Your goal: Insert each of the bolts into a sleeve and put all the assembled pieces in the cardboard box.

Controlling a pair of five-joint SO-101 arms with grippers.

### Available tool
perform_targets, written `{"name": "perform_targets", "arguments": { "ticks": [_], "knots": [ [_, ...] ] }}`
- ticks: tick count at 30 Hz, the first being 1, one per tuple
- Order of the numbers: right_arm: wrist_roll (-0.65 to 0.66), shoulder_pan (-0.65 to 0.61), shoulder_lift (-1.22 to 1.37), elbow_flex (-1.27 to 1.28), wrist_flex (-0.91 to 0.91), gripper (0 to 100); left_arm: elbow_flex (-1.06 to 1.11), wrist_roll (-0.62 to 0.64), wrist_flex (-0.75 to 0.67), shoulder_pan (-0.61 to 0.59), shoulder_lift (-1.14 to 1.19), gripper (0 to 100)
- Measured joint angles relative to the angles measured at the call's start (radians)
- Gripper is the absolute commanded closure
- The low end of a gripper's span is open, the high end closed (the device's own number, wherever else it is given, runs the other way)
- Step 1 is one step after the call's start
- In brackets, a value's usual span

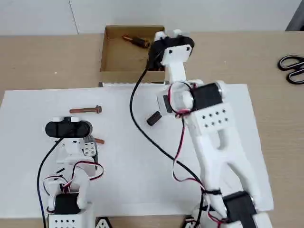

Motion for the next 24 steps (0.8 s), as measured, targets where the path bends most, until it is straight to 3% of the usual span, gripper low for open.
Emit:
{"name": "perform_targets", "arguments": {
  "ticks": [5,9,15,21,24],
  "knots": [
    [-0.365,0.002,0.157,0.0,-0.029,99.4,0.0,-0.003,0.0,-0.008,0.0,99],
    [-0.555,0.0,0.249,0.0,-0.074,99.4,0.0,-0.002,0.0,-0.008,0.0,99],
    [-0.629,0.0,0.284,0.0,-0.155,98.9,0.0,-0.002,0.0,-0.008,0.0,99],
    [-0.632,-0.061,0.287,0.0,-0.175,77.4,0.0,-0.002,0.0,-0.008,0.0,99],
    [-0.632,-0.078,0.287,0.0,-0.181,74.5,0.0,-0.002,0.0,-0.008,0.0,99]
  ]
}}
